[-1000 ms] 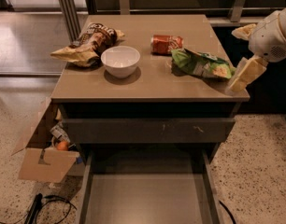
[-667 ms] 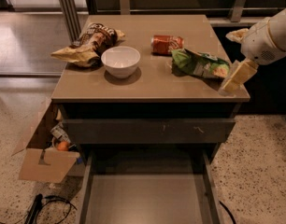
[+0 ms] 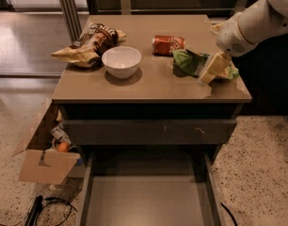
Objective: Place green rice chip bag into middle drawer
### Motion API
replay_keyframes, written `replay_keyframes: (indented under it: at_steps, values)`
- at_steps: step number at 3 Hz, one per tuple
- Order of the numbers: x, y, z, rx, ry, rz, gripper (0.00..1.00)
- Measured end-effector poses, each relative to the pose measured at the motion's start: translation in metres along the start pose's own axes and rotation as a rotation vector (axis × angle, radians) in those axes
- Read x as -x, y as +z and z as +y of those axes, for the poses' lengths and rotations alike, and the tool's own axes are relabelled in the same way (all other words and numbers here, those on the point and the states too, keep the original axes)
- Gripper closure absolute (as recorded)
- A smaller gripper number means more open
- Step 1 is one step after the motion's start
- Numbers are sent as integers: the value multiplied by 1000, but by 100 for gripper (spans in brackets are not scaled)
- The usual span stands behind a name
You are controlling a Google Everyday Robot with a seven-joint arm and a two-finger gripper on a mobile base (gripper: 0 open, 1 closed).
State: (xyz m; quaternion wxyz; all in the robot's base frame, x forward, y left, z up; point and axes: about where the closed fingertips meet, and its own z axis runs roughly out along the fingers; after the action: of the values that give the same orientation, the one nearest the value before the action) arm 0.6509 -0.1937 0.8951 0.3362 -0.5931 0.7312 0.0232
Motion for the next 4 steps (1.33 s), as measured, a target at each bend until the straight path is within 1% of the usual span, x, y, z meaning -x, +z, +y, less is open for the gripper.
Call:
replay_keyframes:
  at_steps: [1, 2, 3, 4]
  values:
    - [7, 30, -9, 4, 24, 29, 0]
    - [-1, 54, -11, 21, 47, 70, 0]
    - [-1, 55, -11, 21, 49, 72, 0]
    - [-1, 55, -11, 21, 49, 72, 16]
